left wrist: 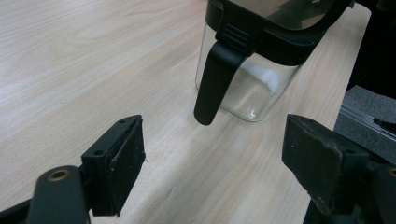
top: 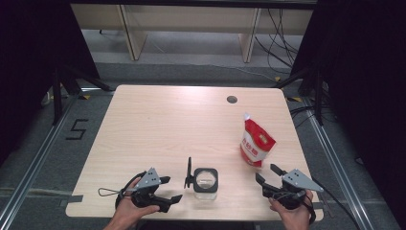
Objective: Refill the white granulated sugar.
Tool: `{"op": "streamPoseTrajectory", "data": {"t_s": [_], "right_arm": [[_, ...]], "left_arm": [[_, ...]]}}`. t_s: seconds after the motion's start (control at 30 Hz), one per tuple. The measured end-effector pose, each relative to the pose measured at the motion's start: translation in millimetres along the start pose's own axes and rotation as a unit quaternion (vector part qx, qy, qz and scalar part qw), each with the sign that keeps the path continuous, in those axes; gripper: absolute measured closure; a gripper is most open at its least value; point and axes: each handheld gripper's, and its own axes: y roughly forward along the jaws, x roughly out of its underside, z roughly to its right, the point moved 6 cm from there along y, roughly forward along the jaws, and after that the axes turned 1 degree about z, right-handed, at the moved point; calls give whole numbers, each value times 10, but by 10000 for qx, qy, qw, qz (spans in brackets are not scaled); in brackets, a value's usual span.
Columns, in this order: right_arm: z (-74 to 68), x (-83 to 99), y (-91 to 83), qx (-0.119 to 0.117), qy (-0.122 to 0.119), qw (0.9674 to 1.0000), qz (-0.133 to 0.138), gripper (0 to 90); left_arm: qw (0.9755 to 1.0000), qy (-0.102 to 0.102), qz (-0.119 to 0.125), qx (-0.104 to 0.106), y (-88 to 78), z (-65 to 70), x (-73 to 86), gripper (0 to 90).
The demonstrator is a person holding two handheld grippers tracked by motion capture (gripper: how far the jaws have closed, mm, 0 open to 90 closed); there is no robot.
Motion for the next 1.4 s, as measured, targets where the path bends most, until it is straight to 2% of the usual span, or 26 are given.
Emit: {"op": "streamPoseTrajectory", "data": {"t_s": [0.07, 0.1, 0.13, 0.17, 0.2, 0.3, 0.37, 0.4, 0.47, 0.5, 0.53, 0.57, 0.67, 0.7, 0.77, 0.83, 0.9, 0.93, 0.97, 1.03, 1.07, 1.17, 1.2, 1.23, 1.37, 1.4], "right_arm": [[38, -10, 32, 67, -203, 9998, 61, 297], [33, -1, 37, 153, -38, 9999, 32, 289], [44, -5, 52, 143, -80, 9998, 62, 279], [40, -3, 62, 156, -13, 9999, 54, 273], [91, -8, 104, 239, -173, 9995, 109, 273], [134, -23, 178, 294, -134, 9994, 113, 270], [166, -33, 230, 320, -171, 9993, 127, 261], [132, -16, 271, 355, 84, 9993, 50, 257], [160, -22, 327, 316, -119, 9994, 15, 249], [158, -24, 352, 290, -113, 9995, -8, 248], [162, -32, 384, 329, -141, 9994, 21, 244], [162, -37, 410, 328, -147, 9994, 12, 240], [209, -57, 483, 367, -238, 9990, 67, 229], [211, -58, 503, 356, -134, 9992, 91, 224], [243, -68, 547, 328, -123, 9992, 191, 215], [269, -71, 574, 336, -64, 9991, 232, 197], [304, -82, 603, 366, -172, 9988, 282, 188], [319, -85, 614, 398, -234, 9984, 318, 185], [318, -86, 620, 390, -183, 9986, 319, 181], [342, -97, 652, 350, -343, 9980, 401, 176], [315, -88, 660, 253, -216, 9989, 331, 171], [303, -92, 705, 306, -283, 9981, 449, 164], [300, -87, 709, 293, -279, 9983, 410, 164], [294, -91, 733, 213, -221, 9984, 473, 167], [301, -79, 763, 288, -263, 9984, 421, 183], [304, -84, 782, 288, -242, 9980, 513, 180]], "left_arm": [[10000, -14, -46, -2, -1, 4, 9, 206], [10000, -44, -24, 17, 4, 13, 8, 206], [10000, -19, -92, -11, -3, 6, 16, 206], [10000, -26, -14, 12, 5, 24, 15, 206], [10000, -8, -41, -22, -1, 27, 23, 207], [9998, 128, -116, -82, -28, 19, 54, 211], [9999, 98, -56, -122, -44, 4, 60, 215], [9999, 32, -23, -135, -56, -3, 64, 215], [9998, 6, -21, -211, -94, -38, 69, 215], [9996, 4, -22, -267, -108, -54, 72, 215], [9997, 88, -34, -238, -115, -71, 73, 215], [9997, -76, -27, -244, -111, -58, 87, 215], [9997, -22, -91, -224, -106, -48, 103, 215], [9998, -41, -28, -207, -95, -33, 96, 215], [9998, 124, -59, -173, -94, -47, 94, 215], [9998, -2, -30, -190, -81, -43, 96, 215], [9998, -58, 5, -183, -69, -38, 91, 216], [9998, 41, -52, -167, -71, -51, 93, 216], [9999, -26, -27, -138, -62, -33, 88, 216], [9999, -81, -4, -134, -53, -18, 84, 217], [9999, -67, 7, -127, -51, -18, 80, 217], [9998, -101, -12, -143, -41, -14, 73, 217], [9999, 44, -46, -102, -40, -31, 70, 217], [9999, 42, -54, -73, -32, -32, 71, 217], [9999, -64, -64, -56, -11, -10, 71, 218], [9999, -27, -106, -59, -13, -14, 72, 218]]}}
